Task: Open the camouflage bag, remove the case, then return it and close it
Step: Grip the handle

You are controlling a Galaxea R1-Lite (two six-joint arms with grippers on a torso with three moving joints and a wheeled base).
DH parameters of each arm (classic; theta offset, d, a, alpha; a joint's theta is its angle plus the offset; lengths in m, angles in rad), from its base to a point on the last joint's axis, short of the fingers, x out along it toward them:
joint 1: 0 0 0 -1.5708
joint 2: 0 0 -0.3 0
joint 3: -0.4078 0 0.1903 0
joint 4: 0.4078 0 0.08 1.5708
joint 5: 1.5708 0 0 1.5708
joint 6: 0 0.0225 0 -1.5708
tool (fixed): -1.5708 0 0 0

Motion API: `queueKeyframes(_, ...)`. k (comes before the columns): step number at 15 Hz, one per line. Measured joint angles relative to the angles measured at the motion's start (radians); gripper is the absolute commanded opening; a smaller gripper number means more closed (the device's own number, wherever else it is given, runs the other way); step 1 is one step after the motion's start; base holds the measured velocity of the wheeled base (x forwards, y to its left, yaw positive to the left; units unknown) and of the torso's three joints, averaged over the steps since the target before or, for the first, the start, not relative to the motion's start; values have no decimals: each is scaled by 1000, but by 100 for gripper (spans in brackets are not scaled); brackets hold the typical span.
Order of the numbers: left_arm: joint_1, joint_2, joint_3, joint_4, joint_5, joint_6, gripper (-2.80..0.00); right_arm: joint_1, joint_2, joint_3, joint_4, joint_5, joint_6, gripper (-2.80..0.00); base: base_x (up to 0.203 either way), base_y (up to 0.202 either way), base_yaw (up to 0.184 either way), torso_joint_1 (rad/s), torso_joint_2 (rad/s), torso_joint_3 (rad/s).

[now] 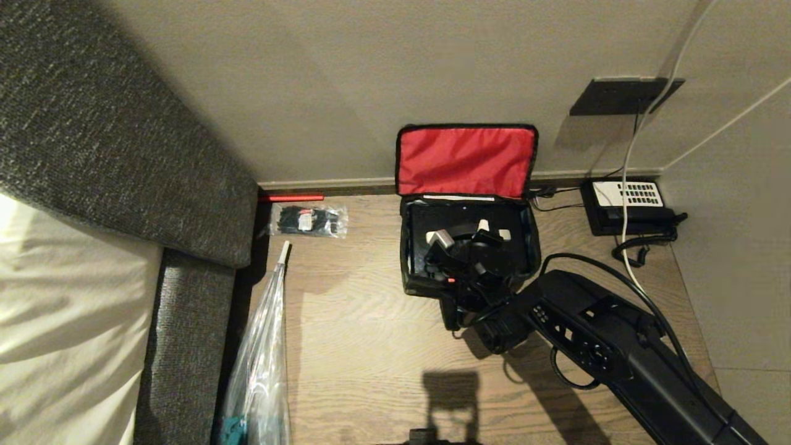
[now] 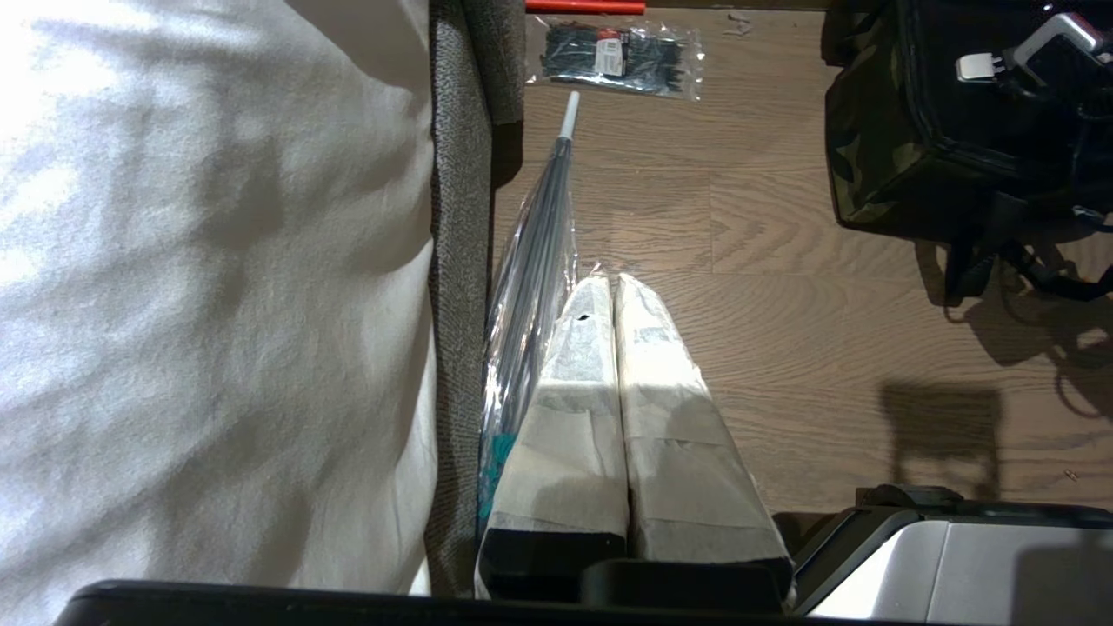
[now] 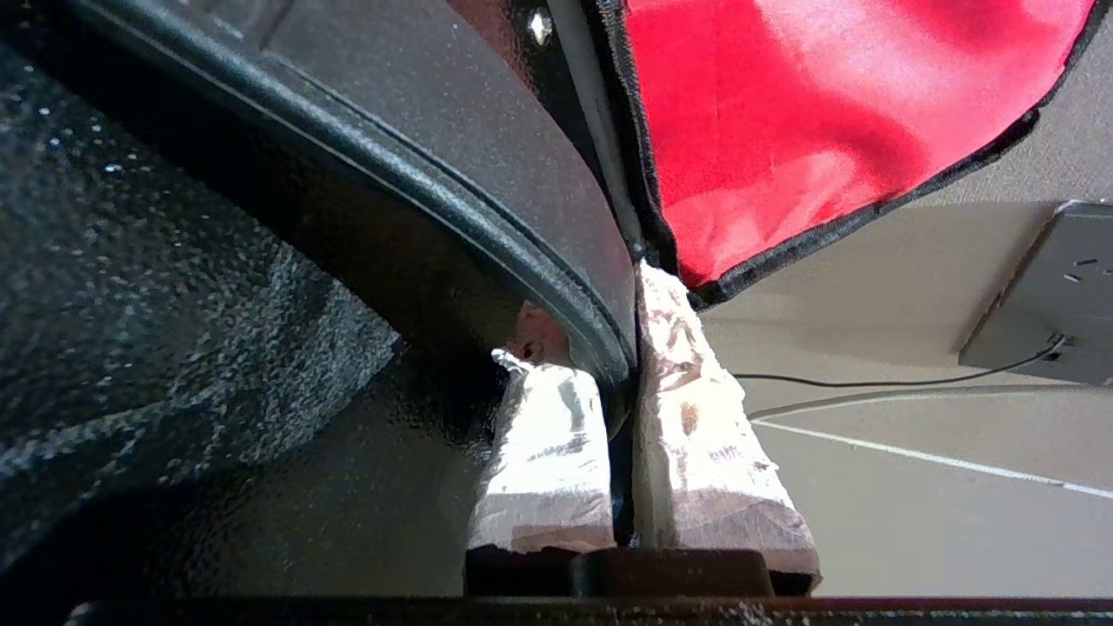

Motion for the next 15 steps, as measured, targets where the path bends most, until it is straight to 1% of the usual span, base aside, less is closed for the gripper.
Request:
queueKeyframes(7, 0, 0, 0, 0, 0, 0, -280, 0, 0, -4, -1, 1, 1, -280, 0, 0, 0, 0, 0, 0)
queueKeyframes(9, 0, 0, 0, 0, 0, 0, -280, 0, -8, 15, -2, -1, 6, -280, 0, 0, 0, 0, 0, 0)
queueKeyframes(11, 0, 0, 0, 0, 0, 0, -280, 11, -31, 48, -2, -17, 9, -280, 0, 0, 0, 0, 0, 0)
queueKeyframes(13, 0, 0, 0, 0, 0, 0, -280, 21, -63, 115, -2, -24, 16, -280, 0, 0, 0, 0, 0, 0)
queueKeyframes(15, 0, 0, 0, 0, 0, 0, -280, 38, -96, 179, 0, -29, 41, -280, 0, 0, 0, 0, 0, 0)
